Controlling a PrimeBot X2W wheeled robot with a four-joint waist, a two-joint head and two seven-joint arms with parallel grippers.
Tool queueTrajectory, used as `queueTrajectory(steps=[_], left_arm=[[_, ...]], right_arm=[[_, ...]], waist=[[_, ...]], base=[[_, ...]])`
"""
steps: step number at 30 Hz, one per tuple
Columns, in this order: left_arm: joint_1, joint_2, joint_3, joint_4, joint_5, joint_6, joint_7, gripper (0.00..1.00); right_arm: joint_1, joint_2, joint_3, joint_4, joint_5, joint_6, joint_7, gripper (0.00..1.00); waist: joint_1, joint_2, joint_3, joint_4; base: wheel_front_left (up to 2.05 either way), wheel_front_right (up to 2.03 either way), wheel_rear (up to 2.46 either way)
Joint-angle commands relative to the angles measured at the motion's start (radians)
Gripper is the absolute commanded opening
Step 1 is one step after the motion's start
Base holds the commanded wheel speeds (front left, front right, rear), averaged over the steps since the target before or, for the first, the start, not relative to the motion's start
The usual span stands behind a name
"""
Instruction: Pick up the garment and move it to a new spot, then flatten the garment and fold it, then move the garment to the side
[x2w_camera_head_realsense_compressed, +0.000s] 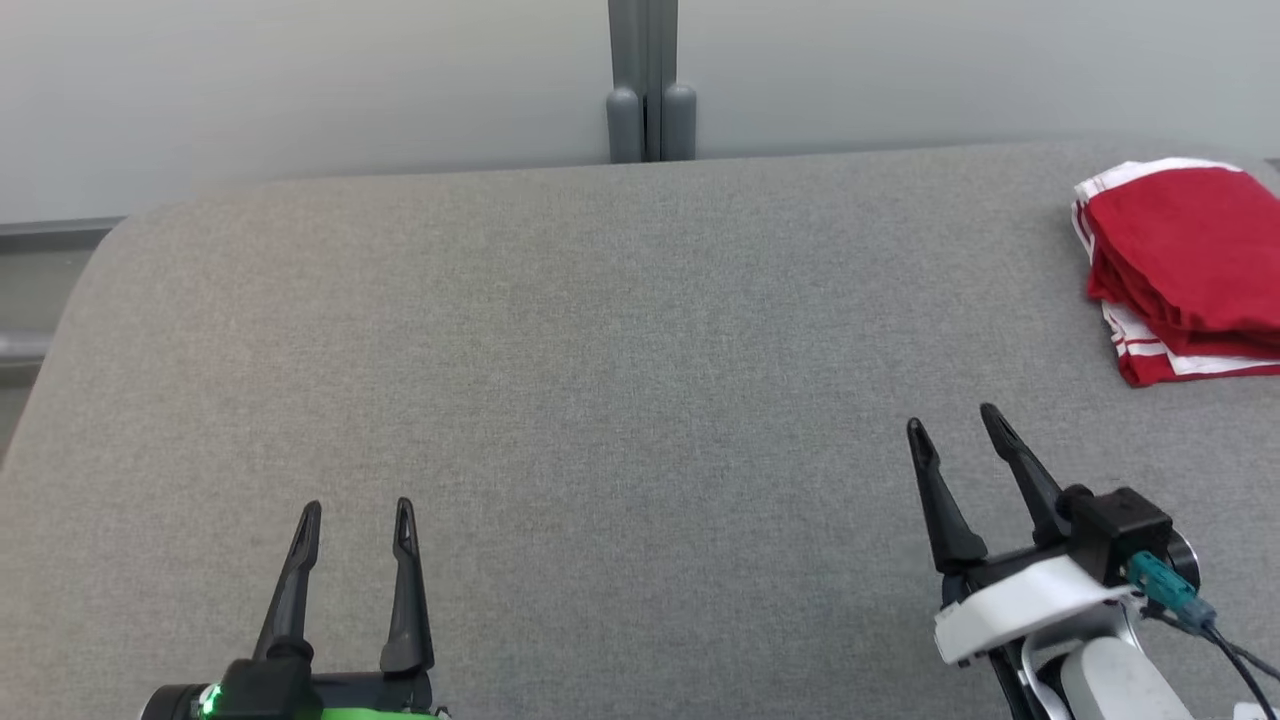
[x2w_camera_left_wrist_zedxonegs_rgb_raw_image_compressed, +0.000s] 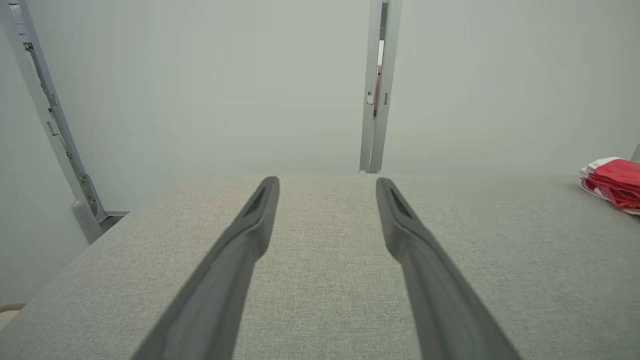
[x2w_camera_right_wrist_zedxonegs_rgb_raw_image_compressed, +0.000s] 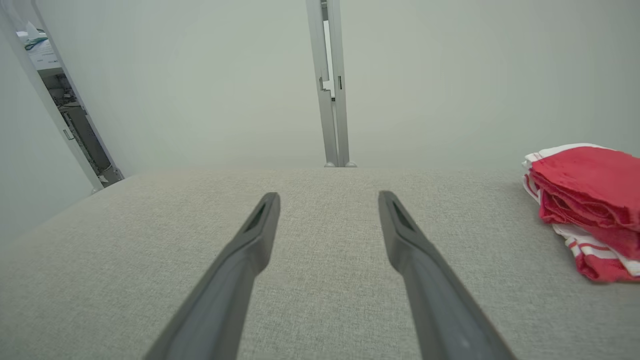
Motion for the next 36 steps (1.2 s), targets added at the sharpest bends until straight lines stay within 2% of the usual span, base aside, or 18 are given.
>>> queueTrajectory(steps=[1, 6, 11, 31, 33, 34, 36], left_arm=[[0.022, 0.000, 0.003, -0.008, -0.003, -0.006, 0.000, 1.00], [0.058, 0.000, 0.008, -0.002, 0.003, -0.017, 0.000, 1.00], [0.076, 0.000, 0.006, 0.037, 0.008, -0.024, 0.000, 1.00], [0.069, 0.000, 0.012, 0.073, 0.011, -0.036, 0.000, 1.00], [0.067, 0.000, 0.015, 0.079, 0.026, -0.027, 0.000, 1.00], [0.073, -0.001, 0.011, 0.077, 0.025, -0.026, 0.000, 0.00], [0.076, -0.001, 0.008, 0.095, 0.025, -0.024, 0.000, 0.00]], right_arm=[[0.039, 0.012, -0.022, -0.016, -0.009, -0.001, -0.002, 1.00], [0.141, 0.052, -0.088, -0.060, -0.029, -0.001, -0.002, 1.00], [0.189, 0.065, -0.083, -0.057, -0.042, -0.001, -0.002, 1.00], [0.179, 0.067, -0.078, -0.070, -0.042, -0.001, -0.002, 1.00], [0.178, 0.067, -0.080, -0.071, -0.040, -0.001, -0.002, 1.00], [0.182, 0.068, -0.078, -0.067, -0.042, 0.000, 0.000, 0.00], [0.186, 0.069, -0.077, -0.053, -0.041, 0.000, 0.001, 0.00]], waist=[[0.0001, 0.0000, -0.064, 0.011], [0.0001, 0.0000, -0.089, 0.008], [0.0001, 0.0000, -0.100, -0.006], [0.0001, 0.0000, -0.089, -0.026], [0.0001, 0.0000, -0.087, -0.024], [0.0001, 0.0000, -0.087, -0.024], [0.0001, 0.0000, -0.086, -0.024]], base=[[0.00, 0.00, 0.00], [0.00, 0.00, 0.00], [0.00, 0.00, 0.00], [0.00, 0.00, 0.00], [0.00, 0.00, 0.00], [0.00, 0.00, 0.00], [0.00, 0.00, 0.00]])
